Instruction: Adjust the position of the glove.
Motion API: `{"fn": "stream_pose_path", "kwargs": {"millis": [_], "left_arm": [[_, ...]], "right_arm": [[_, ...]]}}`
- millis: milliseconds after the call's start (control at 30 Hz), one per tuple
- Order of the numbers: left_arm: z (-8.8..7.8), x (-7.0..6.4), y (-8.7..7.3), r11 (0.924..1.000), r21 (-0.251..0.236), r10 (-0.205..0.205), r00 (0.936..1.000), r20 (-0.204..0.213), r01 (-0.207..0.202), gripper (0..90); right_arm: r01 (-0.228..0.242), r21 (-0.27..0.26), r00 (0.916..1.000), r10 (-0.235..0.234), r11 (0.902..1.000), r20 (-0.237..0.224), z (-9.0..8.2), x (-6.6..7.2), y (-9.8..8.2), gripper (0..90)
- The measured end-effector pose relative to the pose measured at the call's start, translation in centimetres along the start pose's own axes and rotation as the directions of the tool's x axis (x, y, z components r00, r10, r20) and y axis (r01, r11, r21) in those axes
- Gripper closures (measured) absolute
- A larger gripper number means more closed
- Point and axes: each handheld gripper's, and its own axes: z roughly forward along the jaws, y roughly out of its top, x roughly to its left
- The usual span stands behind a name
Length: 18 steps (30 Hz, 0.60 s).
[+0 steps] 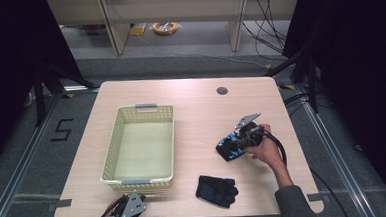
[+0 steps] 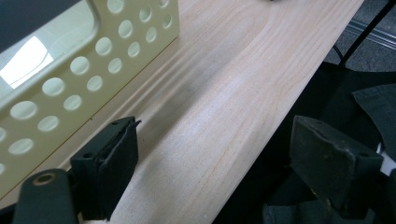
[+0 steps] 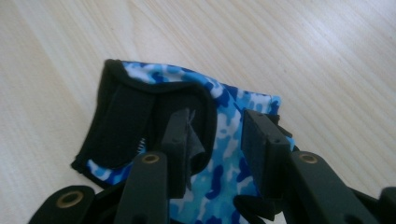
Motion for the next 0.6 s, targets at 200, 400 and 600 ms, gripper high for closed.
{"fn": "stream_pose_path", "kwargs": {"millis": [200,400,600], "left_arm": [[0.0,0.0,0.0,1.0,0.001,0.0,1.0,0.002,0.0,15.7],[-0.1,-0.1,0.0,0.9999,0.0,-0.012,0.9999,0.006,0.012,15.7],[-0.1,-0.2,0.0,0.9999,0.002,-0.015,0.9998,0.01,0.014,15.7]], "right_arm": [[-0.018,0.006,0.9998,0.018,0.9998,0.001,0.8,-0.1,0.1,65.6],[-0.086,0.001,0.9963,0.086,0.9963,-0.002,1.3,-0.2,0.1,75.9],[-0.194,-0.046,0.9809,0.194,0.9799,-0.002,1.2,-0.4,-0.7,88.5]]}}
